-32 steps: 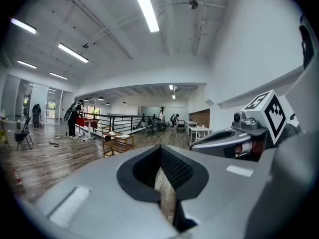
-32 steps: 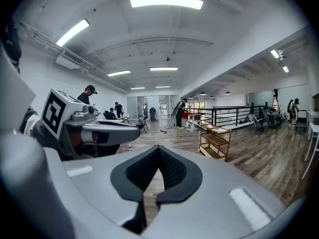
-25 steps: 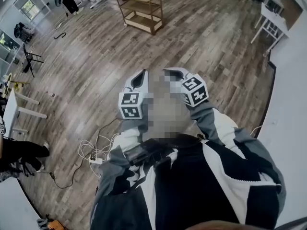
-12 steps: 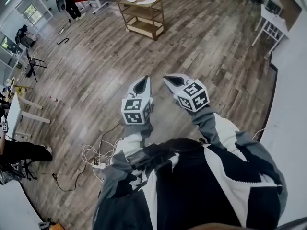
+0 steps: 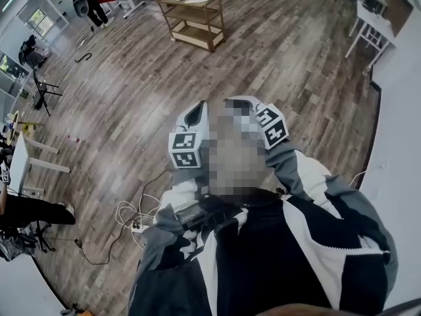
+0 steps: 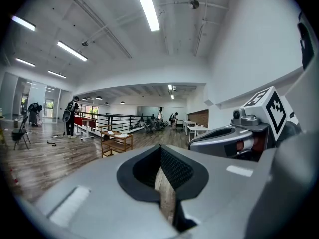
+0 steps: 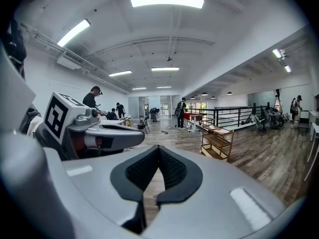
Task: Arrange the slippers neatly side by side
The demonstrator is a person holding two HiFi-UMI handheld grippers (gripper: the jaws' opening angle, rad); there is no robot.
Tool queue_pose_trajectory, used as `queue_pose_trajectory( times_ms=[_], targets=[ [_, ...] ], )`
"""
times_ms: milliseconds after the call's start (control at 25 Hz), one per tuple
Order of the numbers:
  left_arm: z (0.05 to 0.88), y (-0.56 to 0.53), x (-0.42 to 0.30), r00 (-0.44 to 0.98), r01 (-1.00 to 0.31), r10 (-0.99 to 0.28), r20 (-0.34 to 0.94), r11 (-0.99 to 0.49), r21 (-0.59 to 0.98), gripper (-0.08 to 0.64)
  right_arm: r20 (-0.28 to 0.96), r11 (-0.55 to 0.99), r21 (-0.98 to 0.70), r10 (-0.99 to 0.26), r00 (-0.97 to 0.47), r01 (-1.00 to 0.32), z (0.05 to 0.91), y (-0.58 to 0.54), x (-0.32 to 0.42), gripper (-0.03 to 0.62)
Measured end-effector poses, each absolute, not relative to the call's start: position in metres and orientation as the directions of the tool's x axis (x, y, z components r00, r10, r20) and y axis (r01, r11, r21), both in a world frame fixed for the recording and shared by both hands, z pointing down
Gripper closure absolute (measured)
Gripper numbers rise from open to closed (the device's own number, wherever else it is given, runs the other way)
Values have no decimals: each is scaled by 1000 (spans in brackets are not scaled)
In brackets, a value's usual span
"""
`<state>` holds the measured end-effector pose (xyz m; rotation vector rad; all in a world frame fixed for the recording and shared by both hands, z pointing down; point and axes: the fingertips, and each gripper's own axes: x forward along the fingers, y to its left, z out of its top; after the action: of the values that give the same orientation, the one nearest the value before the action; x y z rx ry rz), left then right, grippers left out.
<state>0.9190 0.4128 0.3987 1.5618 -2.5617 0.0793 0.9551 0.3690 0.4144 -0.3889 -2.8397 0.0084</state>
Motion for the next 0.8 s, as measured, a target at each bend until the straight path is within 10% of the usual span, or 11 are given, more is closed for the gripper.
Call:
queue_pose_trajectory(
  times_ms=[800],
  targets=[
    [390, 401, 743, -235, -968, -965, 118, 244, 60, 558, 287, 999, -30, 26, -958, 18, 407, 360, 796, 586]
  ],
)
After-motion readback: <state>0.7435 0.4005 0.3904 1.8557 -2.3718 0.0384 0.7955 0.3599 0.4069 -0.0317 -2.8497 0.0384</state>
